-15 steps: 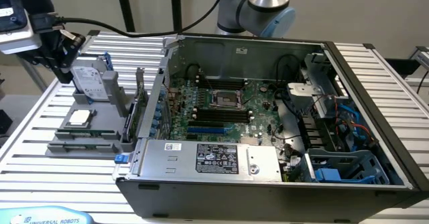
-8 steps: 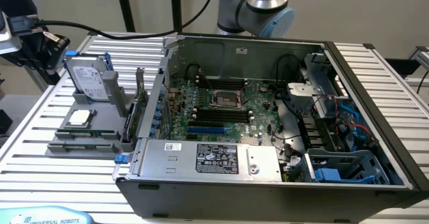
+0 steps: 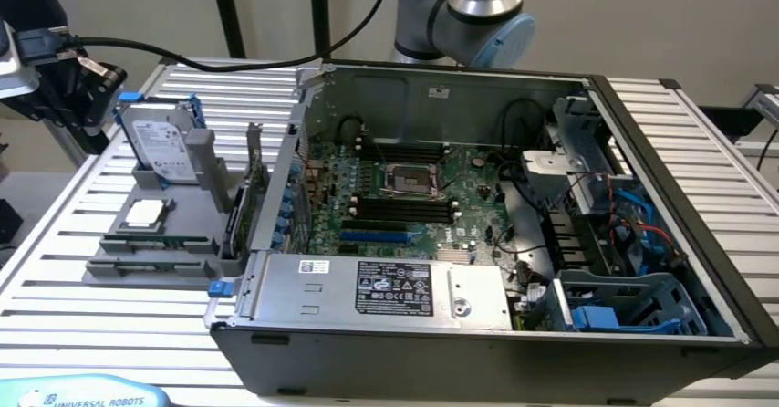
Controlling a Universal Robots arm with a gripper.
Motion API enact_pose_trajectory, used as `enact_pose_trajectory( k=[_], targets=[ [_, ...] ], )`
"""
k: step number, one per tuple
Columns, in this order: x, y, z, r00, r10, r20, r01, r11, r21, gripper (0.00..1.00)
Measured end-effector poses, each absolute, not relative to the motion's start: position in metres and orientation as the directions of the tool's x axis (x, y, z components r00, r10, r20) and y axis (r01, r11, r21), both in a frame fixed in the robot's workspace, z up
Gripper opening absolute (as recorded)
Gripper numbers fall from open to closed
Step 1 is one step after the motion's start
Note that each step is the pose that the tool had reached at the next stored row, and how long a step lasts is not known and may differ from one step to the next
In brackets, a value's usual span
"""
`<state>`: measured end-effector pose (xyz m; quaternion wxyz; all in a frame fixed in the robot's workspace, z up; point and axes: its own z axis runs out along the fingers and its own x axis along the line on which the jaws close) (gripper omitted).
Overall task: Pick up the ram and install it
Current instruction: 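Pick up the ram and move it above insertion slot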
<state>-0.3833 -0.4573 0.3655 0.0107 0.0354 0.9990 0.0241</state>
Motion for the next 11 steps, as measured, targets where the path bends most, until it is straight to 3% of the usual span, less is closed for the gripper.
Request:
enact_pose_trajectory(
  k=[11],
  targets=[
    [-0.3833,-0.4573,0.3655,-0.997,0.071,-0.020,0.070,0.996,0.049,0.11]
  ],
)
